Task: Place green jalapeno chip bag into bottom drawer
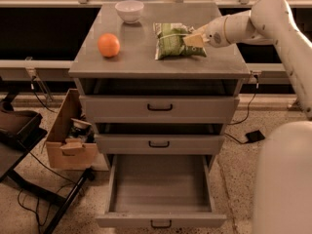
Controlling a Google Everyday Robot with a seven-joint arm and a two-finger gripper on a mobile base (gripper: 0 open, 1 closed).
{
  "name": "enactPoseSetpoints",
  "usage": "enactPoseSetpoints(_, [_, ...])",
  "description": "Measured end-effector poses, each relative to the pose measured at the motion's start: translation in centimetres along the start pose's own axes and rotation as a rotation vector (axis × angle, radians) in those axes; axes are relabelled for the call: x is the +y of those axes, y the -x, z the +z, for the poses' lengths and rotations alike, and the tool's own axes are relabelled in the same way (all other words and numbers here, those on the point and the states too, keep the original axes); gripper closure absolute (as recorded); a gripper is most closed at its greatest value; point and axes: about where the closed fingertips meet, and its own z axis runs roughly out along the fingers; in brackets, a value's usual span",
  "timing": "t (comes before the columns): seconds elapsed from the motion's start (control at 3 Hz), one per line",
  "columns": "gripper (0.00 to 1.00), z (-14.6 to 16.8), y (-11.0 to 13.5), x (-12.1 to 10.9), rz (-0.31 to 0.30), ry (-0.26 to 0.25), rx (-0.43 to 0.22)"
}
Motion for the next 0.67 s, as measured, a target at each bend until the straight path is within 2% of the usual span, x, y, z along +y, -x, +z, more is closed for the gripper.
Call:
enactPoseSetpoints(0.33, [1.0,-8.6,2.9,-0.4,-0.038,-0.174,-0.021])
enactPoseSetpoints(0.67, [1.0,-19.3,6.6,0.8,-0.036,-0.399,-0.062])
